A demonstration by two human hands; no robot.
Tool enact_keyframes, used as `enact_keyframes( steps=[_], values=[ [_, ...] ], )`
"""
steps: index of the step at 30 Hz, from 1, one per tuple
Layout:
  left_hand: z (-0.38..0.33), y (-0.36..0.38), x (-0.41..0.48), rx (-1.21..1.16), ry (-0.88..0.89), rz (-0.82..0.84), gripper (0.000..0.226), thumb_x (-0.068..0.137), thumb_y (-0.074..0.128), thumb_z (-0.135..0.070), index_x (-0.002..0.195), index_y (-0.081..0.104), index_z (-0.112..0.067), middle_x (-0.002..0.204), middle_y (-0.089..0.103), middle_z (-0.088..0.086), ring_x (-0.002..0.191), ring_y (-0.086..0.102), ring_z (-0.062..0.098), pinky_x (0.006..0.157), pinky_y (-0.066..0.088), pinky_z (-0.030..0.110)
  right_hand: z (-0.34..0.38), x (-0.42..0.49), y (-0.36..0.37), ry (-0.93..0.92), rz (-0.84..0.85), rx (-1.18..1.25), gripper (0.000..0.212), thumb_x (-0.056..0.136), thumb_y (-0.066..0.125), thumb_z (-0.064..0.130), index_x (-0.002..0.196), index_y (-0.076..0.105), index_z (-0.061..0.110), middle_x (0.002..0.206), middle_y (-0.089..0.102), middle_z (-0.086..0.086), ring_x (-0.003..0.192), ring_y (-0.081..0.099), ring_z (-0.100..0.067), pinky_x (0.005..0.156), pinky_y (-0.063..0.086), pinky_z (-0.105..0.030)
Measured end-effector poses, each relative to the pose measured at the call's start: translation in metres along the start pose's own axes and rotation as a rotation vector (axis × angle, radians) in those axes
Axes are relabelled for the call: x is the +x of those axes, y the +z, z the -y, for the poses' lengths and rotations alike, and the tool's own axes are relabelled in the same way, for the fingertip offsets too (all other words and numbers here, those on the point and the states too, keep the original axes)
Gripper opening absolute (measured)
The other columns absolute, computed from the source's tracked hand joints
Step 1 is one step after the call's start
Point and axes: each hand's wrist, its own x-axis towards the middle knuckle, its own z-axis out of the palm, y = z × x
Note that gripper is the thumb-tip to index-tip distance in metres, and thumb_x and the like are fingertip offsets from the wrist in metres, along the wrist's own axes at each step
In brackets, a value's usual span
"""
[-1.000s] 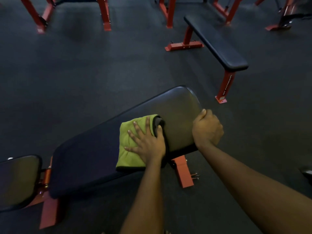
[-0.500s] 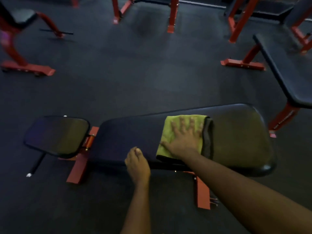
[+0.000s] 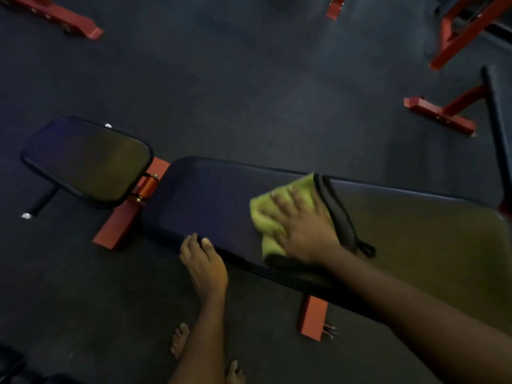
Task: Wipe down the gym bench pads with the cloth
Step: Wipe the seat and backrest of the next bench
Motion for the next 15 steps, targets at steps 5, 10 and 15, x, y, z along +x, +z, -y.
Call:
enact_keyframes(
  steps=[5, 10, 15],
  values=[
    [-0.004, -0.004, 0.001, -0.093, -0.059, -0.047, 0.041, 0.106, 0.037, -0.024, 0.138, 0.052, -0.002, 0.144, 0.044, 0.009, 0.126, 0.046, 0.024, 0.099, 0.033, 0.026, -0.026, -0.039, -0.006, 0.021, 0.036, 0.018, 0.056, 0.099, 0.016, 0.066, 0.153, 0.004, 0.06, 0.17, -0.002, 0.012, 0.157, -0.004, -0.026, 0.117, -0.003, -0.067],
    [0.024, -0.011, 0.015, -0.314, -0.151, -0.059, 0.042, 0.107, 0.036, -0.027, 0.139, 0.052, -0.005, 0.142, 0.044, 0.009, 0.123, 0.052, 0.026, 0.097, 0.052, 0.045, 0.005, 0.103, -0.001, 0.135, 0.068, 0.056, 0.059, 0.101, 0.021, 0.064, 0.157, 0.01, 0.052, 0.171, -0.002, 0.004, 0.156, -0.005, -0.037, 0.112, -0.005, -0.077],
    [0.04, -0.024, 0.038, -0.484, -0.344, -0.007, 0.047, 0.107, 0.032, -0.037, 0.141, 0.049, -0.01, 0.145, 0.047, 0.015, 0.13, 0.049, 0.027, 0.095, 0.052, 0.049, 0.04, 0.015, 0.014, -0.372, 0.078, 0.032, 0.059, 0.098, 0.025, 0.06, 0.156, 0.019, 0.051, 0.171, 0.007, 0.01, 0.157, -0.002, -0.029, 0.117, -0.003, -0.069]
  ],
)
